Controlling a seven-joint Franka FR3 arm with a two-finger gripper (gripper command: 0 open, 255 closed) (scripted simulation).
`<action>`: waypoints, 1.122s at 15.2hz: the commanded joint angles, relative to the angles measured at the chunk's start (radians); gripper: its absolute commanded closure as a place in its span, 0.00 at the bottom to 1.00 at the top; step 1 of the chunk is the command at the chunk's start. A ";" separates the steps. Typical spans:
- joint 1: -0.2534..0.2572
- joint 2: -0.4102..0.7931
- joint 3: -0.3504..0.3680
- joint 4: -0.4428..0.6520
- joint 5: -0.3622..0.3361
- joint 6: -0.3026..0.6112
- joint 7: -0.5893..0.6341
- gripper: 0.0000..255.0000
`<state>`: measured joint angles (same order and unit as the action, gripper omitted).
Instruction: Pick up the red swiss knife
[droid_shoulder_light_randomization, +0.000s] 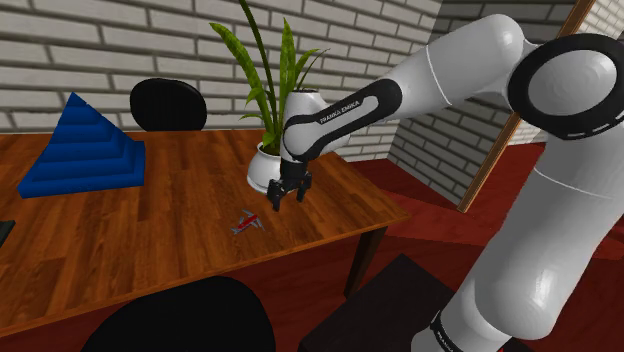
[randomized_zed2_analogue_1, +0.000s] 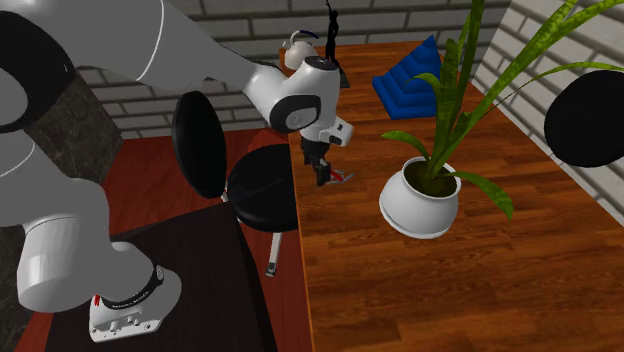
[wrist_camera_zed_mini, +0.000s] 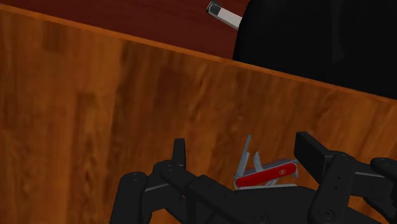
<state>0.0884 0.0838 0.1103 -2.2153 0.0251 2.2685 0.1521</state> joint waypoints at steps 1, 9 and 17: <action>0.008 0.075 0.005 0.046 -0.010 0.029 0.015 0.00; 0.051 0.352 0.009 0.259 -0.052 0.092 0.068 0.00; 0.055 0.416 0.003 0.256 -0.061 0.158 0.072 0.00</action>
<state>0.1431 0.4958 0.1135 -1.9613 -0.0352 2.4240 0.2234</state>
